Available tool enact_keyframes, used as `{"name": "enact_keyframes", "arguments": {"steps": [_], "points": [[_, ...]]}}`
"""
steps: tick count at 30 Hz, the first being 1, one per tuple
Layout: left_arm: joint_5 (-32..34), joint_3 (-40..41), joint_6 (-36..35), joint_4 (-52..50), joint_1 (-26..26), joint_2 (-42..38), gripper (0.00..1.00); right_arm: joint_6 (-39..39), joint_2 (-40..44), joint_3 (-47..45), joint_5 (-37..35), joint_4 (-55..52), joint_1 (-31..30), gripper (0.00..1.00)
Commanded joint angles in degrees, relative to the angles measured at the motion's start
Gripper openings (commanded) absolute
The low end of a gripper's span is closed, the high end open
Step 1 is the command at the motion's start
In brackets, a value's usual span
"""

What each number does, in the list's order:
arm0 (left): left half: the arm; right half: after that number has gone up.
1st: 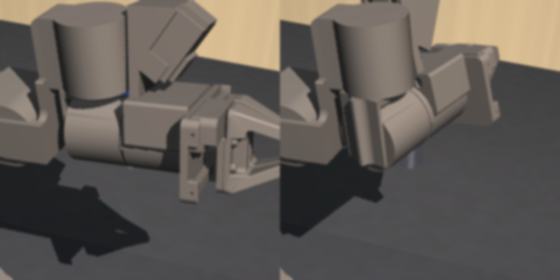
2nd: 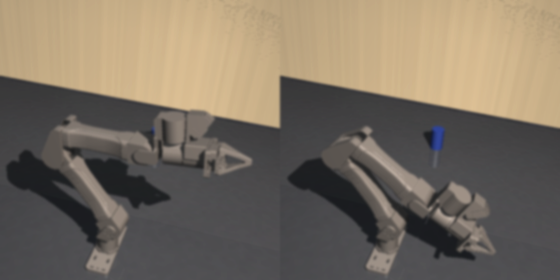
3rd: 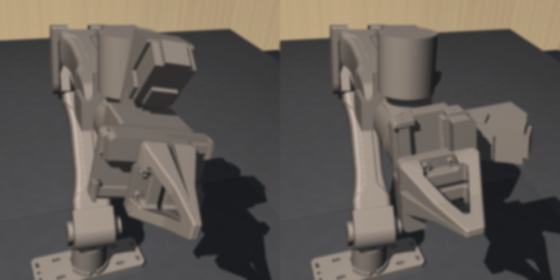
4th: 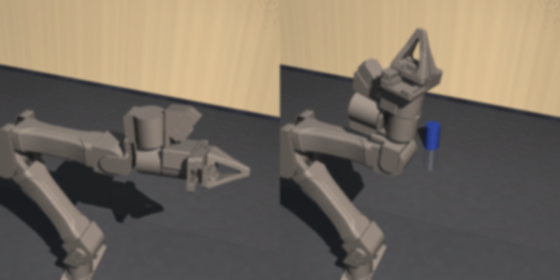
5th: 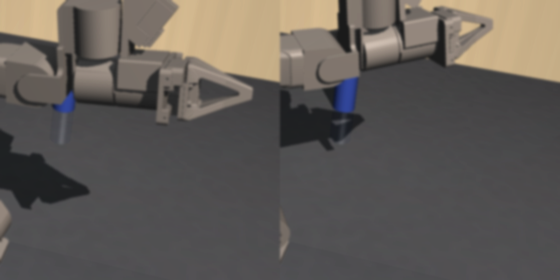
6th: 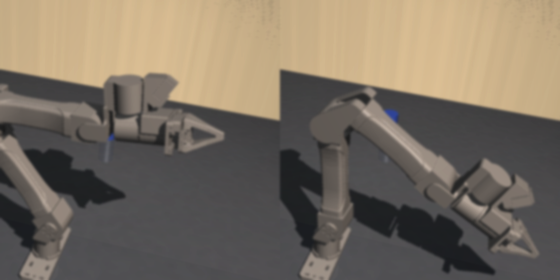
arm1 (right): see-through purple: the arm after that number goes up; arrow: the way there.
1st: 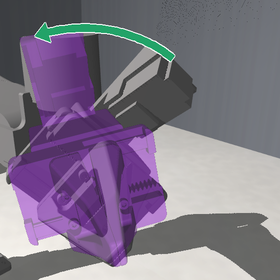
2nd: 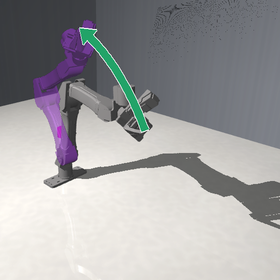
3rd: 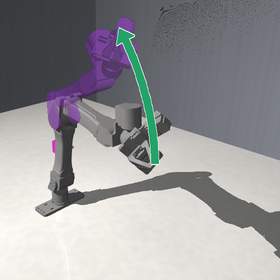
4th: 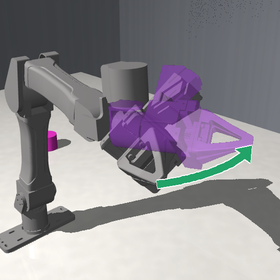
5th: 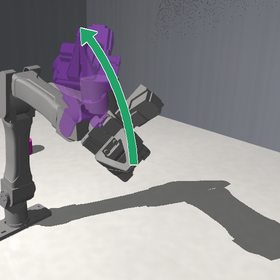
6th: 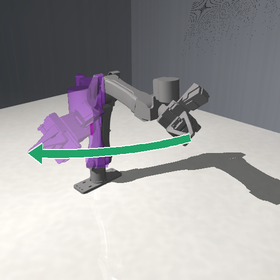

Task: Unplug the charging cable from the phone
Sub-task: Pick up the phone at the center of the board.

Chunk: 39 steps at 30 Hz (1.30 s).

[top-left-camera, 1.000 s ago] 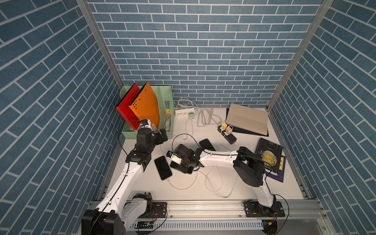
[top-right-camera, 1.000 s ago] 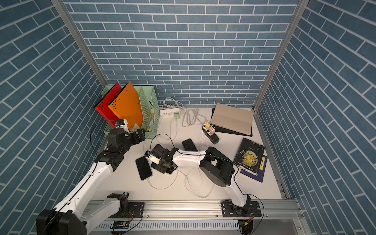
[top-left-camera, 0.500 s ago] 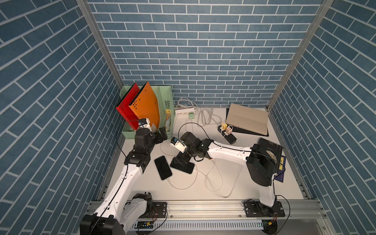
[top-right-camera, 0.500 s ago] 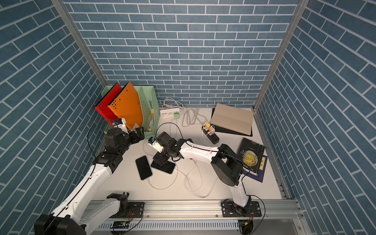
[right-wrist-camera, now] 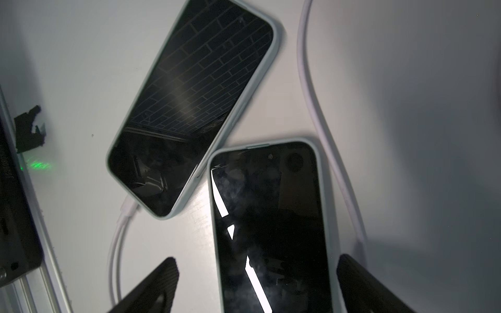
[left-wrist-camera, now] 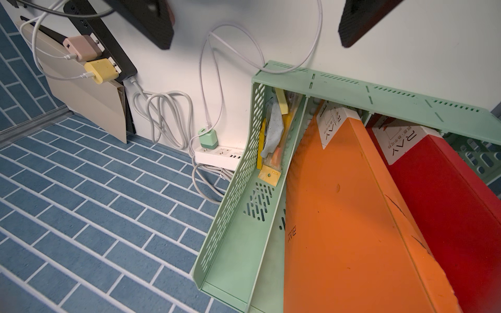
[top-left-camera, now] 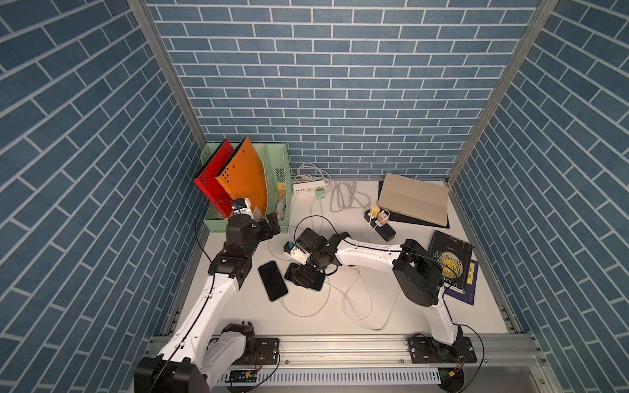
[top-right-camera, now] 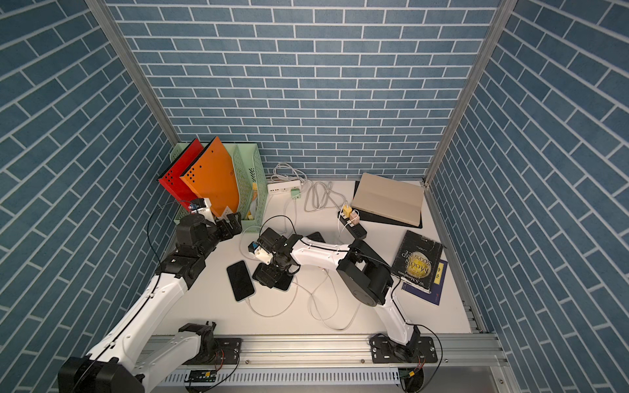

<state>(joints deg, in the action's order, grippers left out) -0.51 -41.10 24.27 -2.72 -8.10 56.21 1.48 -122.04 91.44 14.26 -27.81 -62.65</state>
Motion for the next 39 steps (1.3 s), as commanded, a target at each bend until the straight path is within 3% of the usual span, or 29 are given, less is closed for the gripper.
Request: {"name": "enact_keyframes", "arguments": {"steps": [1, 19, 28, 33, 39], "points": [[-0.28, 1.06, 0.27, 0.1, 0.54, 0.21, 1.0, -0.24, -1.24, 2.0, 0.6, -2.72, -0.52, 0.95], [-0.1, 1.37, 0.41, 0.17, 0.54, 0.13, 1.0, -0.86, -2.76, 1.77, -3.7, -3.29, -1.39, 0.99], [-0.02, 1.63, 0.57, 0.41, 0.54, -0.04, 1.0, -2.36, -3.29, 1.64, -11.1, -4.27, -4.04, 0.99], [0.07, 1.64, 0.64, 0.38, 0.54, -0.26, 1.0, -2.94, -3.29, 1.36, -14.46, -3.71, -5.2, 0.93], [0.1, 1.72, 0.55, 0.48, 0.54, -0.22, 1.0, -4.11, -5.03, 1.33, -16.97, -3.85, -5.83, 0.79]]}}
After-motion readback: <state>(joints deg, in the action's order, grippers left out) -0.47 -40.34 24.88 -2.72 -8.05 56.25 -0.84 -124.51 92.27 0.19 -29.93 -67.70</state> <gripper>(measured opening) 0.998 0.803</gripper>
